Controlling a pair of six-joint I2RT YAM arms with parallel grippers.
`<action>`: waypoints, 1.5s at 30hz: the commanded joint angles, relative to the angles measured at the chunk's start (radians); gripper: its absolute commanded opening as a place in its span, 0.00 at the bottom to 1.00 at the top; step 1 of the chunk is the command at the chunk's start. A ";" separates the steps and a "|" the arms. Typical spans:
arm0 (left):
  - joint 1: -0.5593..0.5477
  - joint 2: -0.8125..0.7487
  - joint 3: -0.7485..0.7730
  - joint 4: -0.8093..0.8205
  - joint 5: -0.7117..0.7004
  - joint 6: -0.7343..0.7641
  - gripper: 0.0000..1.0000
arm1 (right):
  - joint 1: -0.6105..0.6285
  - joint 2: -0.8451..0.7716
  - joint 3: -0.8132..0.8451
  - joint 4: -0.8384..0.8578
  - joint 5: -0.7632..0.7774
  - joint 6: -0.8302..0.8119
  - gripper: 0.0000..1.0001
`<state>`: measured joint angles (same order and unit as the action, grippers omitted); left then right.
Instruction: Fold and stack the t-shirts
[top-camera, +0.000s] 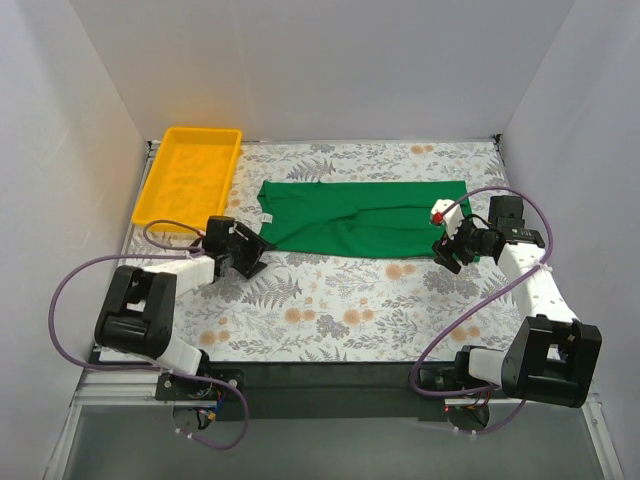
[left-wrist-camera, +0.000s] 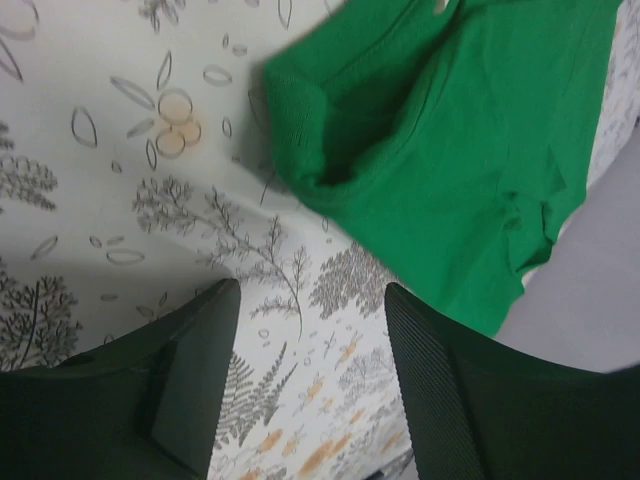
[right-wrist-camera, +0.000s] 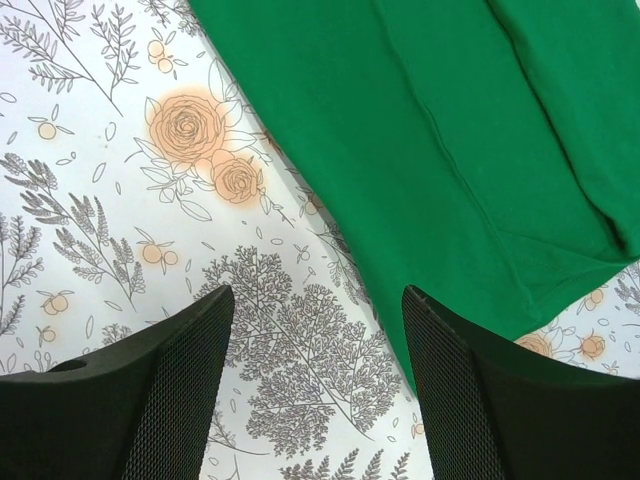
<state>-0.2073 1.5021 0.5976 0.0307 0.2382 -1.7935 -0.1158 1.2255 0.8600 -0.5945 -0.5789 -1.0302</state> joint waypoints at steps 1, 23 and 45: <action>-0.004 0.033 0.062 -0.025 -0.158 0.002 0.57 | 0.001 -0.008 0.013 -0.007 -0.056 0.019 0.74; -0.004 0.032 0.246 -0.189 -0.119 0.400 0.50 | -0.048 0.003 -0.009 0.001 -0.026 0.137 0.73; -0.004 -0.016 0.364 -0.362 -0.040 0.832 0.53 | -0.387 0.485 0.297 0.059 -0.084 0.633 0.54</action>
<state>-0.2115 1.5112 0.9939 -0.3641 0.1806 -1.0004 -0.5037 1.6844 1.0943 -0.5430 -0.6098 -0.4454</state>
